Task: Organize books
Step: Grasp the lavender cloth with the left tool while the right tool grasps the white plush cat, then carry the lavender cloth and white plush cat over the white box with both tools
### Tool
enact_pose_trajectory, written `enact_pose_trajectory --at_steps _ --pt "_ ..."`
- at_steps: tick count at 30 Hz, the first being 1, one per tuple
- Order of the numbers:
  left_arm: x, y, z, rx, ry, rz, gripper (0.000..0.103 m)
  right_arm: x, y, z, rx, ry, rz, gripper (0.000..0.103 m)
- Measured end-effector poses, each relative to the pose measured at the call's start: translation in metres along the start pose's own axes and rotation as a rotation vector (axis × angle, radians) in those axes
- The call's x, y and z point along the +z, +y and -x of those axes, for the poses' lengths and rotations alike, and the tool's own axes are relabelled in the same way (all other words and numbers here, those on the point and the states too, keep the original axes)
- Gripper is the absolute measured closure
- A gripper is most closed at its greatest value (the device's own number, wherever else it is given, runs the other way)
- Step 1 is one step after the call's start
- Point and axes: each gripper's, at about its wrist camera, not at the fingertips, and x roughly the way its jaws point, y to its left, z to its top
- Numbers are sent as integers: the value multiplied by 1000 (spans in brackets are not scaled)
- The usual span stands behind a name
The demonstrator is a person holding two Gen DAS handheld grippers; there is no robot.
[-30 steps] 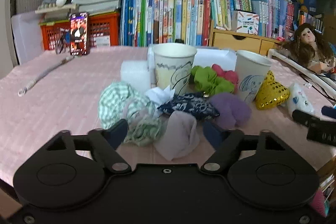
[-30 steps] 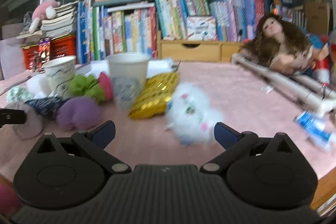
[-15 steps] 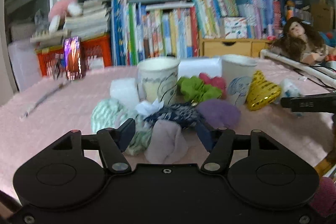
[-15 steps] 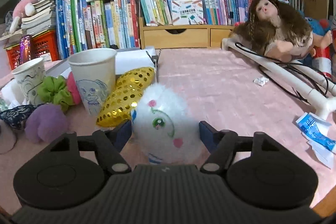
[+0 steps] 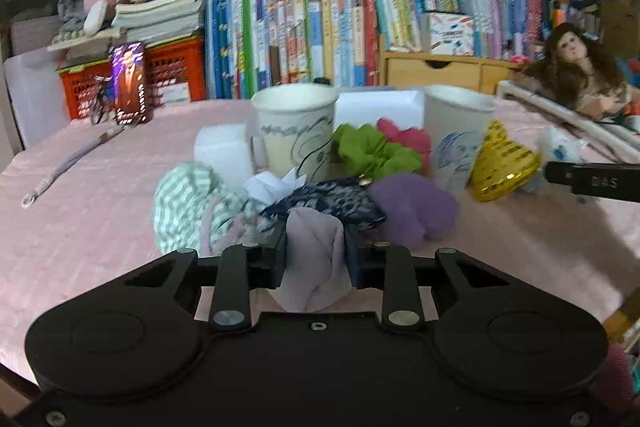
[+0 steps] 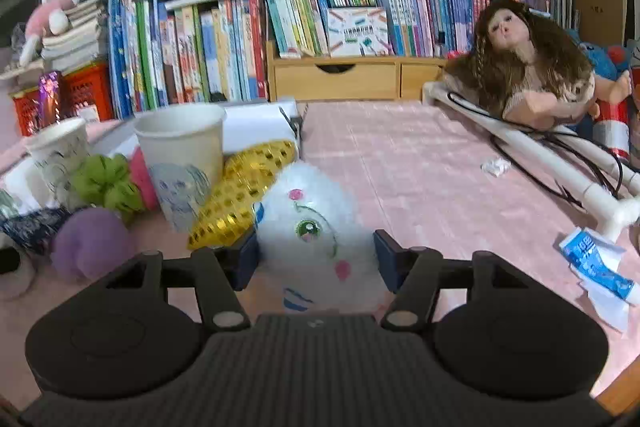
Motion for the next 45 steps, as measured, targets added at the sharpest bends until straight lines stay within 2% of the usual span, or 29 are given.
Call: enact_pose_trajectory --at_steps 8,13,19,25,30,36,45 --pt "45 9 30 -92 -76 17 76 35 3 17 76 -61 12 40" --pt "99 26 24 -140 -89 54 76 70 4 16 111 -89 21 40" --pt "172 34 -23 -145 -32 49 76 118 11 -9 177 -56 48 40" --pt "220 24 -105 -149 115 76 76 152 27 -61 248 69 49 40" --pt "231 10 -181 -151 273 105 76 161 37 -112 279 180 55 40" --pt "220 -1 -249 -108 417 131 76 155 43 -161 299 289 57 39" --pt "200 -4 -290 -95 506 152 75 142 49 -201 280 412 46 39"
